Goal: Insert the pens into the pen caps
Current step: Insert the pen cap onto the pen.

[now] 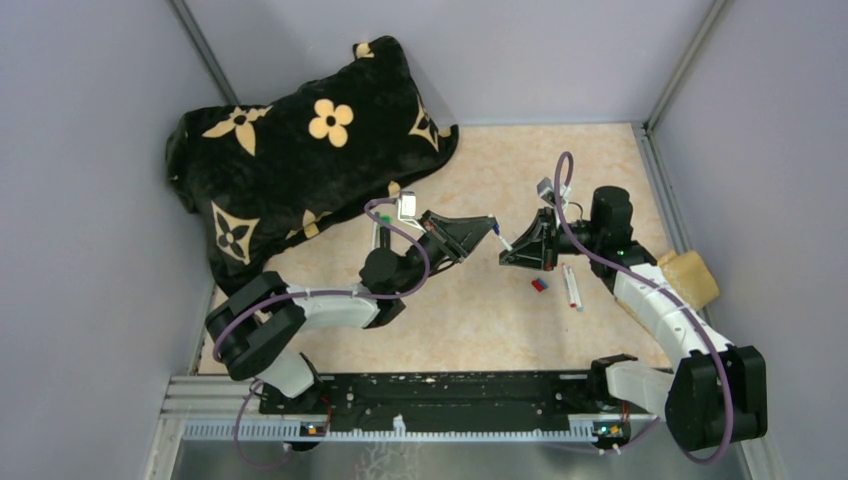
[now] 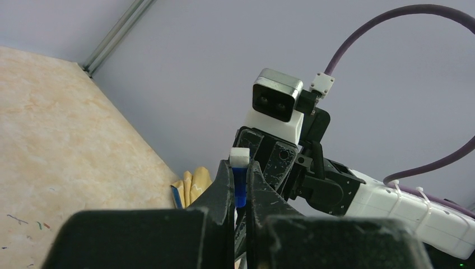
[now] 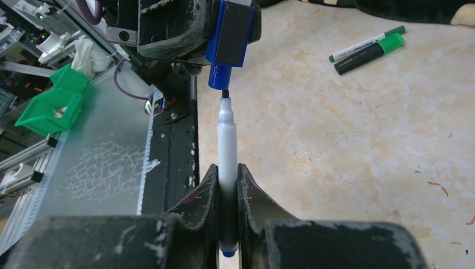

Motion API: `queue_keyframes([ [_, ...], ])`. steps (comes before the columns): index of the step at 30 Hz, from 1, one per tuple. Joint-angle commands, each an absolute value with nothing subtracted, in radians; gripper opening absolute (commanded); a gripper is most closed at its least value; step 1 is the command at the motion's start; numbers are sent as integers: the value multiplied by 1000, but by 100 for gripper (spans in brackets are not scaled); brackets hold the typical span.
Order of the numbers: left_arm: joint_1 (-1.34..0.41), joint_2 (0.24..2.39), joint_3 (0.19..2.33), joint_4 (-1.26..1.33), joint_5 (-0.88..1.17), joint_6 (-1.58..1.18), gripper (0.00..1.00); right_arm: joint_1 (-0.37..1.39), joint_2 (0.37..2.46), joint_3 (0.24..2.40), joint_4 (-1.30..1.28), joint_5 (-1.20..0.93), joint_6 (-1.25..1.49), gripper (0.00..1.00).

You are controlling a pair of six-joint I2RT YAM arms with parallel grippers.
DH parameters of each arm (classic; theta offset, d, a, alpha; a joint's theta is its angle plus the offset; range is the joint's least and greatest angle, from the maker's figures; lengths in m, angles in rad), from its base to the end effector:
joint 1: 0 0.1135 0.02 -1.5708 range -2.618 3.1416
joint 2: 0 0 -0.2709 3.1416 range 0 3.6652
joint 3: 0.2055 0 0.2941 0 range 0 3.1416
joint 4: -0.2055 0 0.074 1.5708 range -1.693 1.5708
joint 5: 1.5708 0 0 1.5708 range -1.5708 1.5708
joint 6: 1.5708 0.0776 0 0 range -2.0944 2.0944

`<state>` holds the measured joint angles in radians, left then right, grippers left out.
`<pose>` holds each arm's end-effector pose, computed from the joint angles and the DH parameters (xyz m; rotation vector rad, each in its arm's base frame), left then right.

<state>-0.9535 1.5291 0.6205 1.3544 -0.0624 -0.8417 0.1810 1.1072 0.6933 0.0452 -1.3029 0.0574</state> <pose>0.2179 -0.2987 0.2593 0.0082 1.2685 -1.5466 0.2568 0.1231 0.2609 -0.9741 1.6121 1.3998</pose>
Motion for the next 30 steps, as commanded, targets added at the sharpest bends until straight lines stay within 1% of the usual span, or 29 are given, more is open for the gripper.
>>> queue_keyframes([
  [1, -960, 1548, 620, 1417, -66, -844, 0, 192, 1106, 690, 88, -1308, 66, 0],
  [18, -960, 1542, 605, 1419, -92, -818, 0, 192, 1103, 701, 76, -1328, 61, 0],
  [23, -960, 1538, 595, 1441, -113, -802, 0, 192, 1104, 711, 36, -1345, 20, 0],
  [30, -960, 1548, 595, 1451, -99, -820, 0, 191, 1106, 707, 47, -1323, 33, 0],
])
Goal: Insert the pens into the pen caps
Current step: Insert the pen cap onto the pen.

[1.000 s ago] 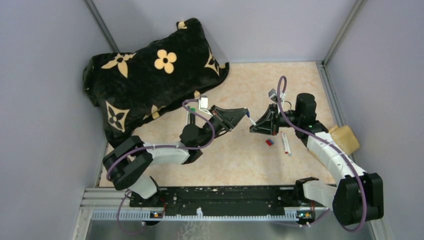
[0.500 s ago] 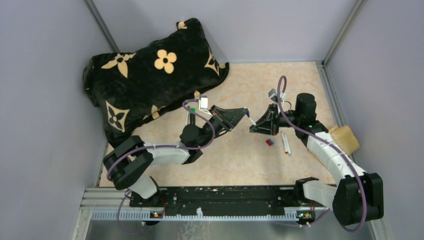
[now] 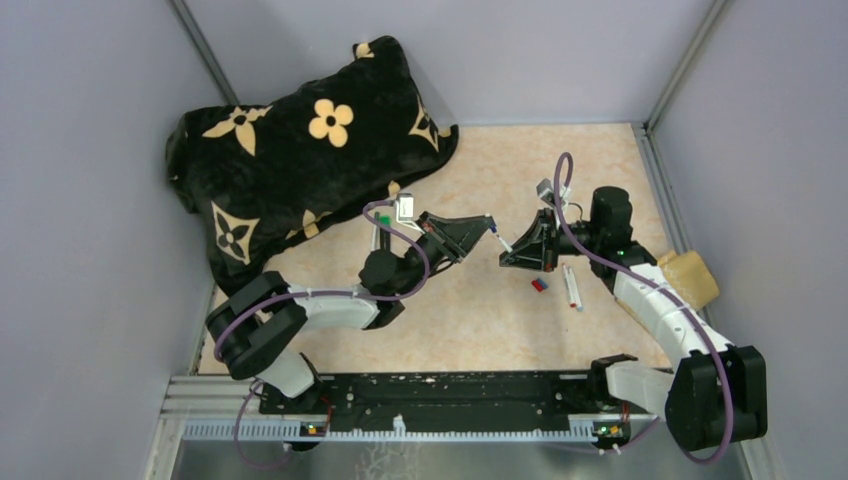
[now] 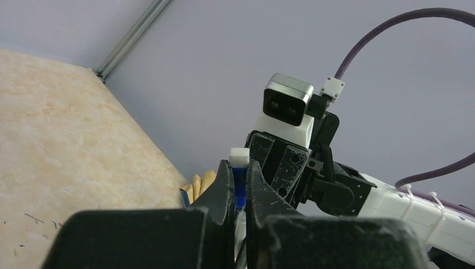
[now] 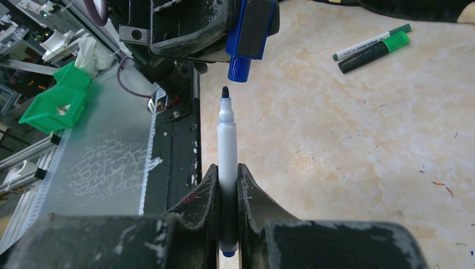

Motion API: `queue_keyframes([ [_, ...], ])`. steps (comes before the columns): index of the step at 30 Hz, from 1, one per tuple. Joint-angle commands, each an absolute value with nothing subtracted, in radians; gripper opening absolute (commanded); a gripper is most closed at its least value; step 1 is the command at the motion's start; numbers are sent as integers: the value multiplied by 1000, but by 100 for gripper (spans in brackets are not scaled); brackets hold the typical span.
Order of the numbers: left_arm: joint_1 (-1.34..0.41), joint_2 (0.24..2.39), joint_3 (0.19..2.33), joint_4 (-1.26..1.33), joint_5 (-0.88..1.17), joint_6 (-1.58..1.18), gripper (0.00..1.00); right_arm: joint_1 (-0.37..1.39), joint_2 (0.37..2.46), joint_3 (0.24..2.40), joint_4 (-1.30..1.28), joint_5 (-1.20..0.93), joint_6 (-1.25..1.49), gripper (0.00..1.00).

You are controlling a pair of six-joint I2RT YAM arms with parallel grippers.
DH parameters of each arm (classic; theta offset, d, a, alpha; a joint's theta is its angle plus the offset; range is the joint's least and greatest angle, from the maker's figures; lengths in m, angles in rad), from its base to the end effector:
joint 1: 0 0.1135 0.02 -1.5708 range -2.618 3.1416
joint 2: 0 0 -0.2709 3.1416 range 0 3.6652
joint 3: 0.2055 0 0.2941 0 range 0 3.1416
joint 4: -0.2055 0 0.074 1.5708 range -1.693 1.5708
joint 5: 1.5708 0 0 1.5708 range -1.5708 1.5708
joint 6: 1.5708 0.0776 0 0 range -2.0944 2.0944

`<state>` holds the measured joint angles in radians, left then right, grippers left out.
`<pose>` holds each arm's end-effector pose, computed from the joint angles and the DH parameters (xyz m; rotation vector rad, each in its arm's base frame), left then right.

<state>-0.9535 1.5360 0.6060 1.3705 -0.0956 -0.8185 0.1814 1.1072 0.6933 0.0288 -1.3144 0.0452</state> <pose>0.2188 -0.2955 0.2538 -0.0099 1.2679 -1.5061 0.2554 0.1232 0.2598 -0.9826 1.6118 1.4117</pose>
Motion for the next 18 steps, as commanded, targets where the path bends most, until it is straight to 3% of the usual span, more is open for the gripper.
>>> queue_keyframes([
  [1, -960, 1551, 596, 1456, -96, -825, 0, 192, 1106, 706, 47, -1316, 36, 0],
  [18, -960, 1565, 593, 1479, -76, -861, 0, 191, 1106, 690, 84, -1291, 70, 0],
])
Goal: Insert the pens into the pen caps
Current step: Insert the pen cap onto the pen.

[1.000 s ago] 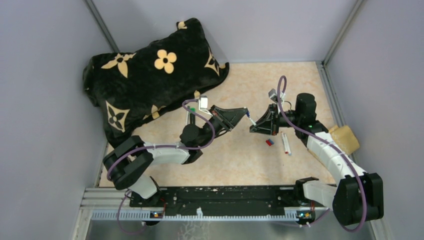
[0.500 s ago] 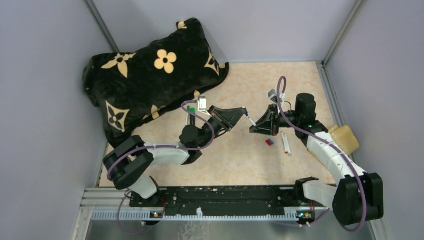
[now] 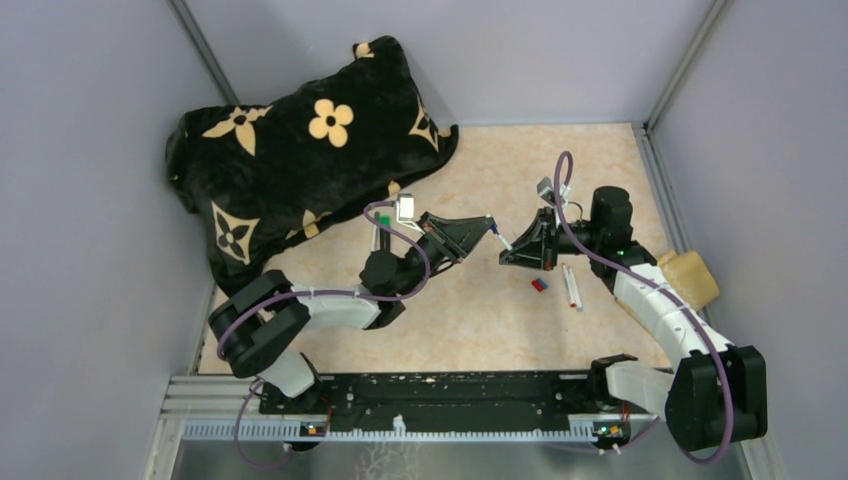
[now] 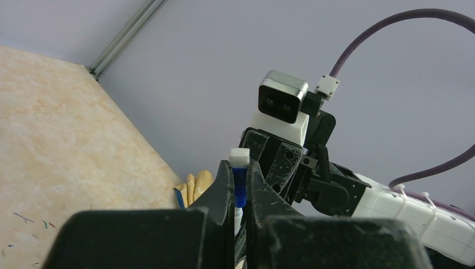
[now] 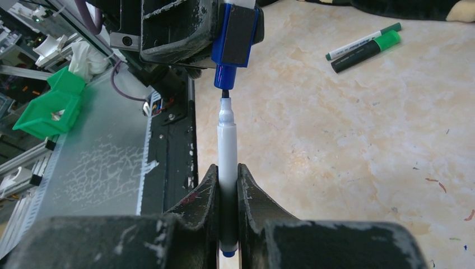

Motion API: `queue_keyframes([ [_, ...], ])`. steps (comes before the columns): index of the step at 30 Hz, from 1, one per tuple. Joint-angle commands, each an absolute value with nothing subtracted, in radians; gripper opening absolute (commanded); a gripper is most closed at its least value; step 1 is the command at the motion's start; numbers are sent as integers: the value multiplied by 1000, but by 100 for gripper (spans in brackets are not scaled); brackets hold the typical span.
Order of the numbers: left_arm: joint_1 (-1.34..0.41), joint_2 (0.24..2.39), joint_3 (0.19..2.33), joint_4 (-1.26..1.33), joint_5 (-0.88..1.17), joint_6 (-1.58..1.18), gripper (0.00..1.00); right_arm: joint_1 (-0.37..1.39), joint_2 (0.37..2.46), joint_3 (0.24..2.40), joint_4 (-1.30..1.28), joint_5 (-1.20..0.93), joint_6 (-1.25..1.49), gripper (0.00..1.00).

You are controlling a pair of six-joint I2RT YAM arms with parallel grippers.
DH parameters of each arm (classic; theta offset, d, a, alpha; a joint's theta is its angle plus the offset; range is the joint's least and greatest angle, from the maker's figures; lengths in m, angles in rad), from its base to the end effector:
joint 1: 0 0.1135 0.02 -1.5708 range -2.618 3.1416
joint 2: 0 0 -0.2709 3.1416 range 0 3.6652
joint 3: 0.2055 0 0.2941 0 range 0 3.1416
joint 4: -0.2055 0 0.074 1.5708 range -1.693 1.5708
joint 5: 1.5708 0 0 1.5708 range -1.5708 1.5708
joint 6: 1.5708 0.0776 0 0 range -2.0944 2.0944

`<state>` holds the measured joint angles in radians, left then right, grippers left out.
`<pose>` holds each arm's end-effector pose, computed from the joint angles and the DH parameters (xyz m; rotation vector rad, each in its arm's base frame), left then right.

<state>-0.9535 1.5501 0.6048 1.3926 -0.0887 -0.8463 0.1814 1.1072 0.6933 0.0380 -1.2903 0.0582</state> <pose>0.2186 -0.2961 0.2515 -0.0213 1.2657 -1.5366 0.2574 0.1230 0.2599 -0.9629 1.6253 1.3931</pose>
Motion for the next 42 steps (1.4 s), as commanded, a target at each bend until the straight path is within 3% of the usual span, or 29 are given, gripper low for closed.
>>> queue_keyframes([
  [1, -960, 1566, 593, 1479, -75, -862, 0, 192, 1106, 690, 86, -1291, 70, 0],
  [29, -1004, 1637, 615, 1510, -87, -867, 0, 192, 1097, 679, 176, -1254, 179, 0],
  [42, -1110, 1698, 634, 1498, -172, -798, 0, 192, 1122, 694, 276, -1105, 266, 0],
])
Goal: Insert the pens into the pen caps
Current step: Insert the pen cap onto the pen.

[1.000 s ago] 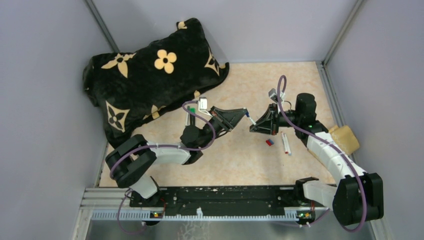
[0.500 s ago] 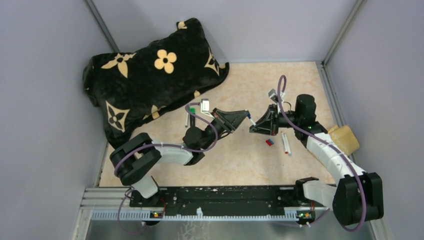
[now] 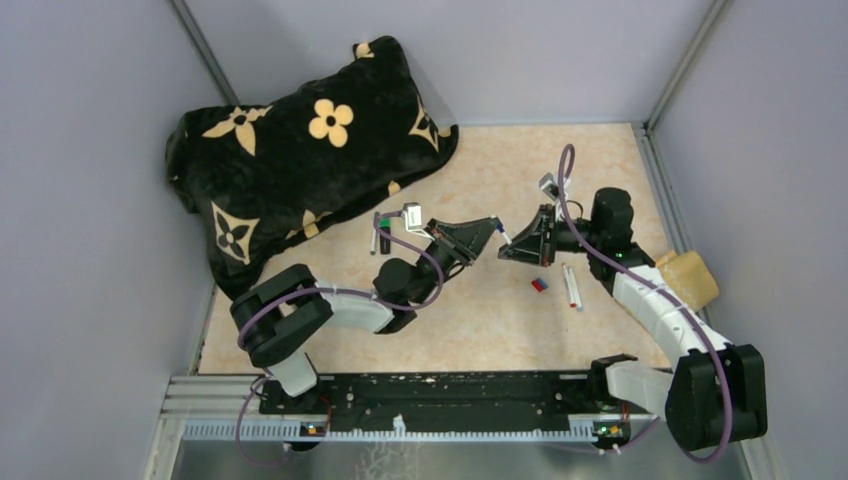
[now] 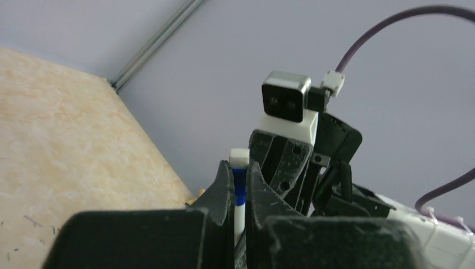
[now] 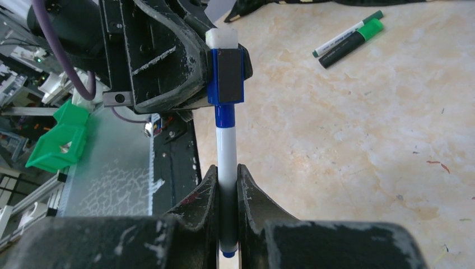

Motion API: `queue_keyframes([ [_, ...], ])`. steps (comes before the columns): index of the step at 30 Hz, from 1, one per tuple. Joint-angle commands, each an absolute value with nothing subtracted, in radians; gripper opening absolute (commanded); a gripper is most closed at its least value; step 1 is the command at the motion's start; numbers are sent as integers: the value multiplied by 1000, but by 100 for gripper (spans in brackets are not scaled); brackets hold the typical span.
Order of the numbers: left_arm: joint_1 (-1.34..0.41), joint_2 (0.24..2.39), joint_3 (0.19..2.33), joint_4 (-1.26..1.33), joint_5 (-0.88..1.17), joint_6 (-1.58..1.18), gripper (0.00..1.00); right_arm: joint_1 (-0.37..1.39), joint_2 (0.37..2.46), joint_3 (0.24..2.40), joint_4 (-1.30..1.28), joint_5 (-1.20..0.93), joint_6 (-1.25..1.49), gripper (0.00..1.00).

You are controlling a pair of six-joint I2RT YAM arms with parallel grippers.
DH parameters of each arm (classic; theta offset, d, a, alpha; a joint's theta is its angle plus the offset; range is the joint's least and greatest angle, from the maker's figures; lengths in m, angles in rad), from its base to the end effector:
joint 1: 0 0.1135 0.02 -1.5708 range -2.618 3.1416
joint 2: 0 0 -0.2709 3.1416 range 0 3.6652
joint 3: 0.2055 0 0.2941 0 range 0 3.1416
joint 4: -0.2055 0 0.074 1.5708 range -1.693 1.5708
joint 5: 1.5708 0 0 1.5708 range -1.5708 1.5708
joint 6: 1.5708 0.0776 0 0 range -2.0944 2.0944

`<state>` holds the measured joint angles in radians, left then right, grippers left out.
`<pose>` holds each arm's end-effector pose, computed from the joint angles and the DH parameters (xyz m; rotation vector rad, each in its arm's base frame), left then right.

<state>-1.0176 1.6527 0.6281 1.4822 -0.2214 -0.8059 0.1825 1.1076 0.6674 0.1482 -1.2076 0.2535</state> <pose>0.2127 -0.3121 0.2348 -0.0890 1.2525 -1.4865 0.2644 0.1226 0.2582 -0.8043 1.7156 1.4065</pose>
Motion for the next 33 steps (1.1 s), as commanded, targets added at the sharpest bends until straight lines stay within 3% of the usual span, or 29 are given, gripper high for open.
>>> queue_keyframes([
  [1, -1126, 1700, 635, 1485, -176, -799, 0, 192, 1124, 703, 269, -1095, 254, 0],
  [7, -1167, 1692, 635, 1373, -125, -850, 0, 190, 1142, 776, 220, -1103, 182, 0],
  [12, -1154, 1663, 624, 1315, 44, -885, 0, 190, 1200, 729, 606, -1334, 478, 0],
  [13, -1150, 1652, 615, 1307, 74, -888, 0, 190, 1198, 727, 594, -1320, 476, 0],
  [16, -1149, 1610, 575, 1256, 88, -865, 0, 197, 1150, 819, 118, -1101, 81, 0],
  [21, -1146, 1580, 547, 1297, 13, -832, 0, 193, 1130, 748, 221, -1155, 156, 0],
  [25, -1134, 1540, 554, 1302, -63, -811, 17, 195, 1126, 713, 213, -1197, 135, 0],
  [29, -1110, 1463, 521, 1294, -127, -809, 44, 198, 1126, 692, 218, -1240, 125, 0],
  [33, -1099, 1363, 474, 1225, -176, -795, 63, 198, 1128, 692, 201, -1276, 98, 0],
])
